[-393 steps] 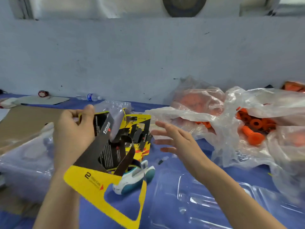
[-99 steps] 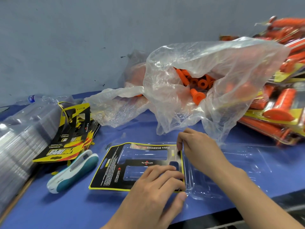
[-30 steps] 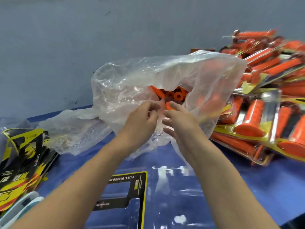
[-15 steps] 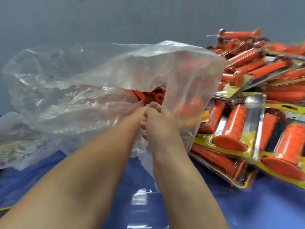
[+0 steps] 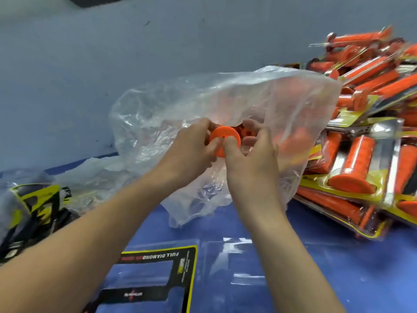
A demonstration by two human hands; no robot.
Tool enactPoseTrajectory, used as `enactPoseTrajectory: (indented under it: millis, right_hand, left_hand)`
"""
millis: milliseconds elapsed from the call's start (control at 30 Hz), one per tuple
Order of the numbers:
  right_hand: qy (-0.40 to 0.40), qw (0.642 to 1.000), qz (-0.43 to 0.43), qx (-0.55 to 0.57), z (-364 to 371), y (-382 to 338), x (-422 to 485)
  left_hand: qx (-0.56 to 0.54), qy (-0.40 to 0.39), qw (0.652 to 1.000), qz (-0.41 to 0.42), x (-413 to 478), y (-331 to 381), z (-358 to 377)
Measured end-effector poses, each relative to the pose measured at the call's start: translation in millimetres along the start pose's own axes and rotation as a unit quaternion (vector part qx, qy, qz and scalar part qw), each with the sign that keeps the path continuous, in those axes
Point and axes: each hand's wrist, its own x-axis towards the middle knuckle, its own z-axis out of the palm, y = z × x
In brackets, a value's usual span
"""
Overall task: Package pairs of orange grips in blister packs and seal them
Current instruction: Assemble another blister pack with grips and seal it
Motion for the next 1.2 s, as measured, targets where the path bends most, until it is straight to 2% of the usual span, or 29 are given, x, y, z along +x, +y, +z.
enactPoseTrajectory:
  millis: [67,167,333,600,733,900,1067,1133,1200]
  right_hand:
    - [-0.048,0.997,-0.025,-0.058,4,-1,-15]
    - [-0.149,0.987,-0.026,-0.046,12,0,-41]
    - [-0.212,0.976,-0.037,-0.04,26,-5,-83]
    - [-0.202,0.961,-0.111,-0.152,51,-11,-111]
    - [-0.202,0.946,-0.185,-0.171,58,-16,-120]
    - [-0.164,0.923,-0.285,-0.201,61,-20,-135]
    - [-0.147,0.887,-0.353,-0.258,61,-19,-145]
    - [-0.167,0.881,-0.36,-0.258,59,-21,-145]
    - [-0.19,0.894,-0.33,-0.236,53,-22,-141]
  left_hand:
    - [-0.036,0.032,0.999,0.011,-34,-7,-24]
    - [-0.092,0.047,0.995,-0.008,-84,-15,-47]
    - [-0.153,0.075,0.985,-0.036,-149,-25,-69]
    - [-0.16,0.109,0.979,-0.067,-197,-53,-79]
    - [-0.222,0.109,0.965,-0.083,-204,-60,-87]
    - [-0.304,0.116,0.94,-0.102,-206,-54,-98]
    - [-0.375,0.125,0.908,-0.138,-203,-50,-92]
    - [-0.376,0.145,0.904,-0.144,-202,-51,-94]
    - [-0.354,0.149,0.913,-0.141,-204,-54,-99]
